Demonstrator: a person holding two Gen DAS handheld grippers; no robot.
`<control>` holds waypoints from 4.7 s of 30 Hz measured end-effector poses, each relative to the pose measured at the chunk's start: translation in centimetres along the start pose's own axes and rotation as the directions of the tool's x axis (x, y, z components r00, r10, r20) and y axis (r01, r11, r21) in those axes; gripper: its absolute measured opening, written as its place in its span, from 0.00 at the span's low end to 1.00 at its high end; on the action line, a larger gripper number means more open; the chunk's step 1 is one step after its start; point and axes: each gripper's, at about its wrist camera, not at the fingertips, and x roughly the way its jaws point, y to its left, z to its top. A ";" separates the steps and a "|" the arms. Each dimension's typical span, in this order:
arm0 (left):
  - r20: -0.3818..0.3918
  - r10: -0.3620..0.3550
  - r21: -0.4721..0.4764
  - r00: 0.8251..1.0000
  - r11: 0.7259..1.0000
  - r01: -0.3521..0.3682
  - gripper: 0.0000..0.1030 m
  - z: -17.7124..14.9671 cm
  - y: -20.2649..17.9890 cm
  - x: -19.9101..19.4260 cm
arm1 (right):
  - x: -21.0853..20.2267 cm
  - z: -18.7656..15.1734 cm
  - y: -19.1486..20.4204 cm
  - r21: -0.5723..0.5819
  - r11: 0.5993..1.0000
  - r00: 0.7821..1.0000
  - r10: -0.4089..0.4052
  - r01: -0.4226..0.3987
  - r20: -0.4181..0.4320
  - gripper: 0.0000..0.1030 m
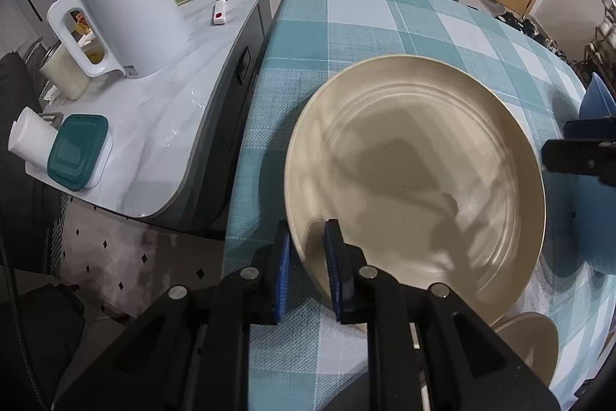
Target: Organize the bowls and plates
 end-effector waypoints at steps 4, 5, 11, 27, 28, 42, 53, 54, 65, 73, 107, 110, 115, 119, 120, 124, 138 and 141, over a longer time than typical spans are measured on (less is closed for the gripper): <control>0.003 -0.001 0.007 1.000 1.000 0.001 0.17 0.1 -0.1 0.0 | 0.8 0.0 -0.1 0.014 0.999 0.999 -0.035 0.035 -0.010 0.68; 0.004 -0.003 0.006 1.000 1.000 0.002 0.18 0.0 0.0 0.0 | 1.2 0.1 -0.1 0.019 0.999 0.999 -0.035 0.035 -0.019 0.68; 0.009 -0.007 0.005 1.000 1.000 0.007 0.19 -0.1 0.1 0.0 | 2.2 0.1 0.0 0.018 1.000 1.000 0.004 -0.004 -0.031 0.68; 0.016 -0.002 0.001 1.000 1.000 0.002 0.21 -0.3 0.0 0.0 | 5.5 0.1 1.0 0.025 1.000 0.997 0.006 -0.004 -0.082 0.68; 0.014 -0.002 0.004 1.000 1.000 0.002 0.21 -0.3 0.0 0.0 | 5.6 0.1 1.0 0.028 1.000 0.997 0.010 -0.008 -0.082 0.68; 0.005 -0.011 -0.011 1.000 1.000 0.011 0.22 -0.4 -0.1 0.0 | 4.5 -0.3 1.1 0.048 0.999 1.000 0.026 -0.026 -0.013 0.38; -0.015 -0.037 -0.031 0.999 0.999 0.036 0.24 -0.5 0.0 0.2 | 2.7 -0.9 0.2 0.067 0.996 0.995 0.048 -0.054 0.086 0.24; -0.018 -0.043 -0.038 0.999 0.998 0.043 0.24 -0.5 0.1 0.3 | 2.5 -0.9 0.1 0.069 0.996 0.994 0.049 -0.056 0.095 0.23; -0.014 -0.037 -0.055 0.999 0.998 0.036 0.19 -0.5 0.6 -0.1 | 1.9 -1.1 0.5 0.079 0.995 0.993 0.050 -0.058 0.103 0.14; -0.019 -0.044 -0.067 0.999 0.997 0.043 0.32 -0.8 1.1 0.0 | 1.3 -0.8 0.7 0.102 0.995 0.992 -0.010 -0.003 0.128 0.19; 0.031 -0.020 -0.055 0.999 0.998 0.022 0.46 -0.8 0.5 0.3 | 5.1 -0.7 0.4 0.109 0.993 0.996 0.029 -0.038 0.085 0.24; 0.034 -0.034 -0.043 0.999 0.998 0.035 0.44 -0.9 0.3 0.3 | 4.9 -1.0 0.5 0.104 0.994 0.994 0.018 -0.029 0.110 0.22; -0.005 -0.073 -0.053 0.997 0.996 0.072 0.42 -0.7 0.3 0.3 | 4.6 -1.2 0.6 0.108 0.993 0.993 0.031 -0.043 0.117 0.16; -0.003 -0.086 -0.062 0.996 0.994 0.086 0.39 -0.8 0.4 0.0 | 3.9 -1.2 0.4 0.111 0.992 0.990 0.037 -0.052 0.134 0.14; 0.000 -0.090 -0.061 0.996 0.994 0.089 0.39 -0.8 0.4 -0.2 | 3.8 -1.3 0.4 0.111 0.992 0.990 0.037 -0.053 0.137 0.14; 0.011 -0.072 -0.053 0.997 0.996 0.073 0.36 -0.9 0.4 -1.0 | 3.0 -1.5 0.7 0.098 0.993 0.987 0.042 -0.058 0.158 0.14; 0.042 -0.062 -0.058 0.997 0.996 0.064 0.34 -1.2 0.1 -3.5 | 0.2 -3.0 0.4 0.114 0.991 0.977 0.050 -0.075 0.206 0.14; 0.050 -0.055 -0.052 0.997 0.997 0.058 0.34 -1.3 -0.2 -4.2 | -0.5 -3.7 0.4 0.112 0.990 0.974 0.055 -0.081 0.218 0.14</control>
